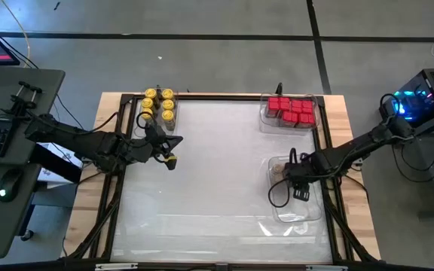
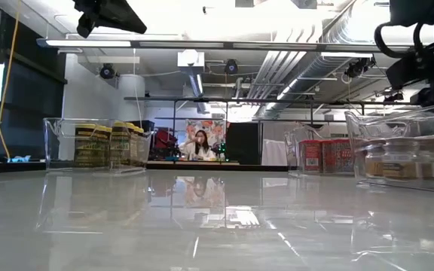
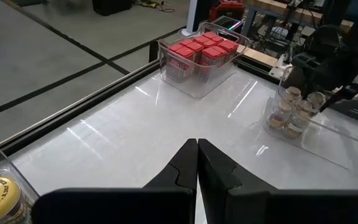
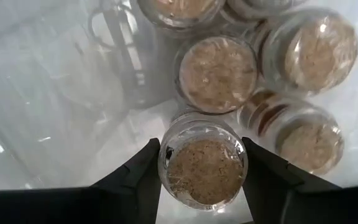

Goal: Sort spices by type
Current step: Put the brown seasoning bottle into the bottom transparent bin

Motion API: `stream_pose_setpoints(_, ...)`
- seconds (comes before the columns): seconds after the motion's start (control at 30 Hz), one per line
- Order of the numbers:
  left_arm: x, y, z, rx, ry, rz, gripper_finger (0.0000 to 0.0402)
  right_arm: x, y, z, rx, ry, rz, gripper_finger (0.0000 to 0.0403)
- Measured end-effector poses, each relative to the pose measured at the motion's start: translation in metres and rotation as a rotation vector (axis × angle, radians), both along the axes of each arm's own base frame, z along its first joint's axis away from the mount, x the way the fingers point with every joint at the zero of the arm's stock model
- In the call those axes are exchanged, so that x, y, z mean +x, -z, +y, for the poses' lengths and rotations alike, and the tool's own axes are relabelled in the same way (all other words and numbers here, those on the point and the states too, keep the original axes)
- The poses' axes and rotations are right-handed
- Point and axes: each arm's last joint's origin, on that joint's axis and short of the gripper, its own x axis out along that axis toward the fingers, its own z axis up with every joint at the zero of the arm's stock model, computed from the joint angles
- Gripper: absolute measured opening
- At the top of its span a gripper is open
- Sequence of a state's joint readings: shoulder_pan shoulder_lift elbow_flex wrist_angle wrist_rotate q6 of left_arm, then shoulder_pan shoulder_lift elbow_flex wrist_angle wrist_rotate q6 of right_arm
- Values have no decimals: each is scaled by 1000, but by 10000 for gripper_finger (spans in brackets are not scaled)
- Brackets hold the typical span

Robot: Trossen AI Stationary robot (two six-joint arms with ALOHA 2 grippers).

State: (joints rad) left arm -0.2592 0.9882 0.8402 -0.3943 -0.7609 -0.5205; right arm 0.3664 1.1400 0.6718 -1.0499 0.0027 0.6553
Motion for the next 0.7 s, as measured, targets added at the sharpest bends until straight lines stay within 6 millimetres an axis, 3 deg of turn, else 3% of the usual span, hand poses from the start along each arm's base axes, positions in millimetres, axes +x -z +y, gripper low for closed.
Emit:
stream_pose_setpoints(0.3, 0, 0, -1, -13, 20, 3, 0, 1, -1, 0, -8, -116, -6, 276)
stream_pose_setpoints(0.47, 0, 0, -1, -14, 22, 4, 0, 2, -8, 0, -22, -139, -6, 285)
stream_pose_setpoints(0.7, 0, 1, -1, -11, 23, 15, 0, 3, -37, 1, -35, -193, 15, 276)
